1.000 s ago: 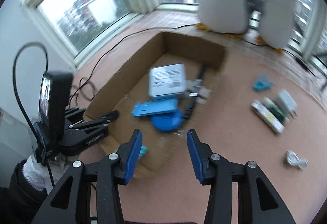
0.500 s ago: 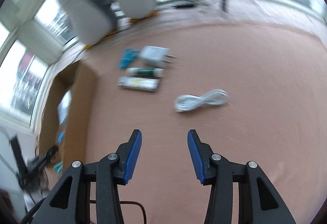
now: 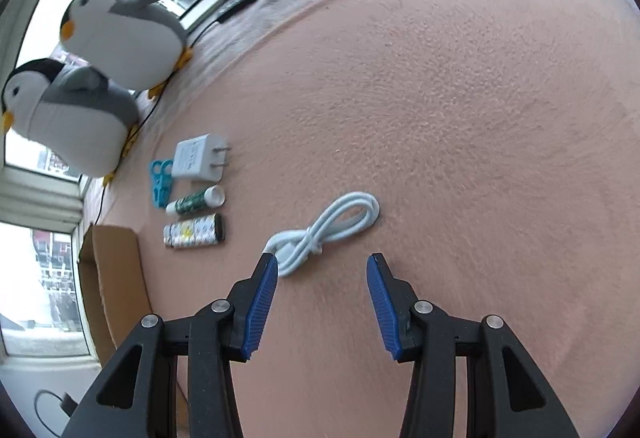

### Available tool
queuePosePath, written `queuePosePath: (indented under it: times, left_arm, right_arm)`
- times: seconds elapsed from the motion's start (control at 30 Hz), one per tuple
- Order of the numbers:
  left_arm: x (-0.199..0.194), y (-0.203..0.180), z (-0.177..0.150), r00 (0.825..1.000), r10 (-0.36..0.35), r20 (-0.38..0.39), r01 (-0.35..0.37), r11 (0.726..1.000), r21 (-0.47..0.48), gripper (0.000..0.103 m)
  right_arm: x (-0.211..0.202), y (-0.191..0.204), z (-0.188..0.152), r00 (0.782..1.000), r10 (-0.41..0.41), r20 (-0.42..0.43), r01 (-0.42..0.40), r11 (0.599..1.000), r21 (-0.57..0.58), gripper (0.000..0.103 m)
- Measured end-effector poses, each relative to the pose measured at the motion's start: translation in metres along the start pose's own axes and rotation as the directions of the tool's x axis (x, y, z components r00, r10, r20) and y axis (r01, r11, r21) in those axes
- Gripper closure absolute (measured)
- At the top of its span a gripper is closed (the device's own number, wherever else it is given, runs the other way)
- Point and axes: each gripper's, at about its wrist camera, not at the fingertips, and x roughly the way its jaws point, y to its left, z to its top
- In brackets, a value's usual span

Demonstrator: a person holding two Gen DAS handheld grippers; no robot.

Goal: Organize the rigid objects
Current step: 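Move the right gripper to the white USB cable and grasp it, then carry the white cable into the cardboard box and release it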

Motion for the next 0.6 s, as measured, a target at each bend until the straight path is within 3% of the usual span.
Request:
queuePosePath:
  times: [0.13, 0.37, 0.47, 0.6]
  left_arm:
    - [0.000, 0.000, 0.000, 1.000, 0.000, 0.000, 0.000, 1.000, -0.001, 0.071]
    - [0.000, 0.000, 0.000, 1.000, 0.001, -0.001, -0.001, 1.000, -0.001, 0.071]
    - [0.000, 0.000, 0.000, 1.000, 0.000, -0.001, 0.000, 1.000, 0.000, 0.071]
    - [0.000, 0.000, 0.000, 1.000, 0.000, -0.001, 0.000, 1.000, -0.001, 0.071]
  right_arm:
    - [0.007, 0.002, 0.012, 1.000, -0.004, -0.002, 0.004, 1.000, 0.010, 0.060]
    - [0.020, 0.029, 0.027, 0.997, -0.079, -0.003, 0.078, 0.991, -0.109, 0.060]
    - [0.028, 0.046, 0.027, 0.992, -0.122, 0.005, 0.121, 0.972, -0.200, 0.060]
    - [0.036, 0.069, 0.016, 0.977, -0.210, 0.046, 0.213, 0.907, -0.363, 0.065]
